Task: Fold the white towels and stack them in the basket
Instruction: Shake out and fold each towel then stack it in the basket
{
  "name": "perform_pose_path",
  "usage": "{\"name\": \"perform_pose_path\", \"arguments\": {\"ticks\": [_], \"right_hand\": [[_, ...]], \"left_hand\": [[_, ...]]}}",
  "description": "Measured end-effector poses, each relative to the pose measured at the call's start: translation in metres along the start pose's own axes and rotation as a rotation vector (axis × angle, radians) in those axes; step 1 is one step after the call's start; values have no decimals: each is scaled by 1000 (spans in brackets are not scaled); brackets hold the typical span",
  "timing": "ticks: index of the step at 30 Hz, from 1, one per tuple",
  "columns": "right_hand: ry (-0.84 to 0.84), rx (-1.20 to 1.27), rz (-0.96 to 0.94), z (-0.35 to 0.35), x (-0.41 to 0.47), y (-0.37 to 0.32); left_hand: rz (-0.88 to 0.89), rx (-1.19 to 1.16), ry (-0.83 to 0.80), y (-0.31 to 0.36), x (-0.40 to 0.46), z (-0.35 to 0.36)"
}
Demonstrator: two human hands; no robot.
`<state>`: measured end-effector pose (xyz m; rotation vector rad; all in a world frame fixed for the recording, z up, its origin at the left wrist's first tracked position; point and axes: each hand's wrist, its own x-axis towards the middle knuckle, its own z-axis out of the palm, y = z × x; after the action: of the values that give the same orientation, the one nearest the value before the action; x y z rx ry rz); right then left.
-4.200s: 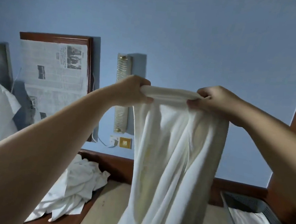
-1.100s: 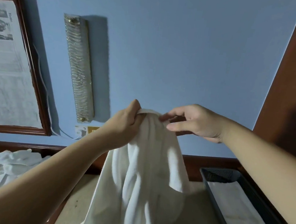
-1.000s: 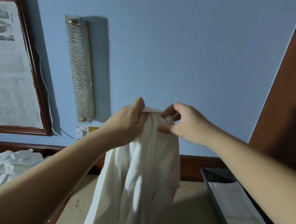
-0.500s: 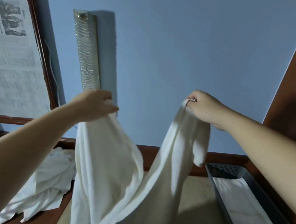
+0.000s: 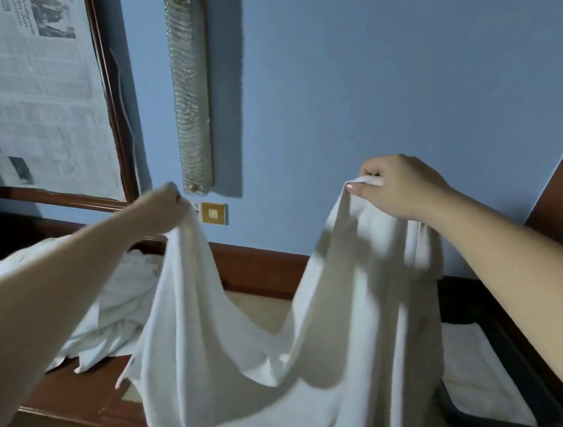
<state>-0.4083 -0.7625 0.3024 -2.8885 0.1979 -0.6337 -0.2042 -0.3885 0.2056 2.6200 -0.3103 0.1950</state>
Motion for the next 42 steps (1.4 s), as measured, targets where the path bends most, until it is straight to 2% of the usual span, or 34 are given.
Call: {"name": "perform_pose_path", "arguments": {"ticks": [3, 7, 9, 14, 17, 19, 21, 23, 26, 29, 32, 37, 42], "right_hand": [[7, 8, 19, 3, 2, -16], [-24, 122, 67, 3, 4, -25], [-71, 211, 78, 3, 5, -25], [-169, 299, 49, -1, -3, -21], [-224, 367, -9, 0, -10, -29], [-238, 373, -42, 3, -10, -32], [-273, 320, -71, 1, -9, -29], [-315, 173, -113, -4, -11, -20], [-384, -20, -103, -3, -19, 1], [-329, -34, -8, 0, -29, 20], [-256, -2, 30, -2, -38, 38], [-176, 16, 39, -10, -38, 45], [-98, 45, 16, -22, -39, 45]], "left_hand": [[43, -287, -82, 37, -40, 41], [292, -619, -368, 96, -90, 68], [385, -647, -426, 118, -108, 81], [327, -842, -303, 128, -104, 92], [445, -772, -410, 138, -105, 94], [447, -782, -446, 147, -106, 100], [391, -884, -392, 147, -102, 104], [346, -942, -267, 139, -94, 102], [364, -806, -97, 127, -83, 83], [449, -628, 39, 121, -72, 57], [437, -533, 191, 110, -59, 32], [492, -377, 203, 103, -52, 16], [473, -230, 287, 105, -52, 6]]}}
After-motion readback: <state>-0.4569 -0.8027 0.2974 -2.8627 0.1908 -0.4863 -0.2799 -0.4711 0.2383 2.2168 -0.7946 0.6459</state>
